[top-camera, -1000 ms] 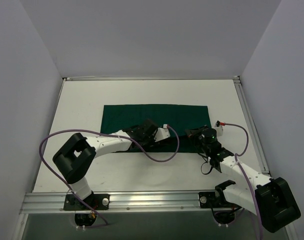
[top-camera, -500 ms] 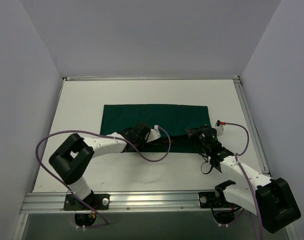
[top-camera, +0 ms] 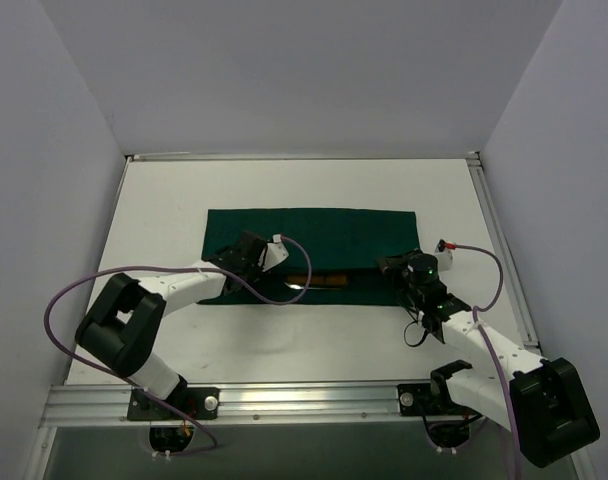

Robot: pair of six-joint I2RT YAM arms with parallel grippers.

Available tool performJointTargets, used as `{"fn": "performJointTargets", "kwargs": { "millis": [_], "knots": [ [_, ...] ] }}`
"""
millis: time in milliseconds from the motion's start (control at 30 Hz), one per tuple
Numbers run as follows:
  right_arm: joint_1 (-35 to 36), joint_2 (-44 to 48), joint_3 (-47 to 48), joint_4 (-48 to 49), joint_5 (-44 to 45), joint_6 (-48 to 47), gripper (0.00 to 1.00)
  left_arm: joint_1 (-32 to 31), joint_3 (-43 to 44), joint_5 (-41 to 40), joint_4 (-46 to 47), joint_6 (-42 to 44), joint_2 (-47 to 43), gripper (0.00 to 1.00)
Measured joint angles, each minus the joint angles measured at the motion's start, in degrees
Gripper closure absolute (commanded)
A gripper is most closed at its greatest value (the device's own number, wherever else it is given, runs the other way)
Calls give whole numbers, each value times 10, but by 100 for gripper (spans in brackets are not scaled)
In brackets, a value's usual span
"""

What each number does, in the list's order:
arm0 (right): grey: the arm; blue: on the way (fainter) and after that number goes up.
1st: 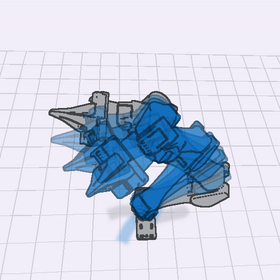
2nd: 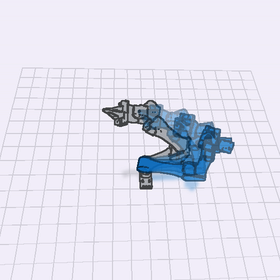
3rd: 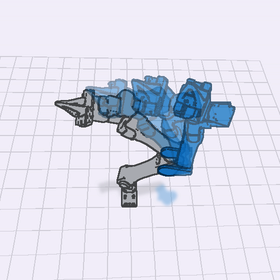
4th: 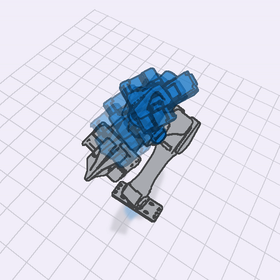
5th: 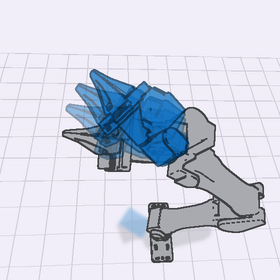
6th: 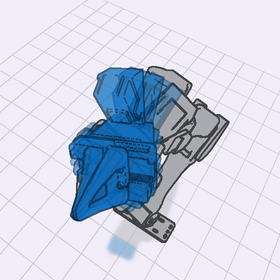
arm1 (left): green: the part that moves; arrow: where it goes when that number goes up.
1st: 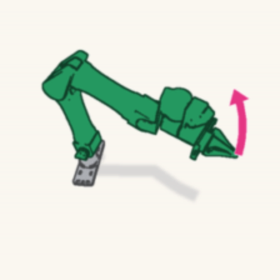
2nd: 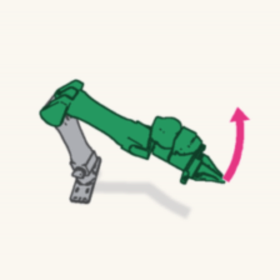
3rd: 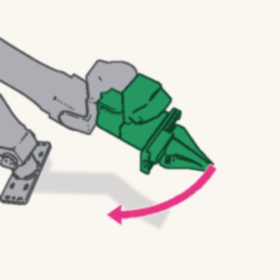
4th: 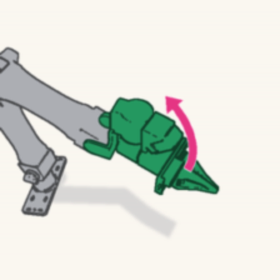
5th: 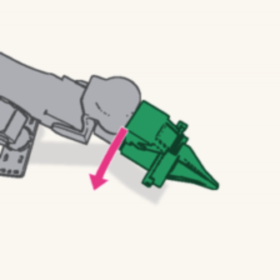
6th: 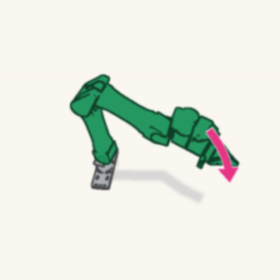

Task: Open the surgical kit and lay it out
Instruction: Open the surgical kit at the center of the board.

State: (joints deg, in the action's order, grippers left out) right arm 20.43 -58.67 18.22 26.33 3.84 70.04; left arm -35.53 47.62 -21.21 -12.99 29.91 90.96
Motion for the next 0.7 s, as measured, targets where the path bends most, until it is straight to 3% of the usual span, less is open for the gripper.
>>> {"fn": "performJointTargets", "kwargs": {
  "millis": [133,233,267,367,700],
  "knots": [
    [-6,0,0,0,0,-5,100,37,-13,0,1,10,-21,48],
    [-10,-1,0,0,-1,-10,100,58,-22,0,1,16,-35,68],
    [-10,-1,0,0,-1,-11,100,64,-24,0,1,19,-38,80],
    [-12,-3,0,0,-2,-14,100,70,-26,1,2,22,-42,96],
    [-14,-62,70,-13,-1,-64,100,90,0,4,-10,23,-51,98]
  ]
}}
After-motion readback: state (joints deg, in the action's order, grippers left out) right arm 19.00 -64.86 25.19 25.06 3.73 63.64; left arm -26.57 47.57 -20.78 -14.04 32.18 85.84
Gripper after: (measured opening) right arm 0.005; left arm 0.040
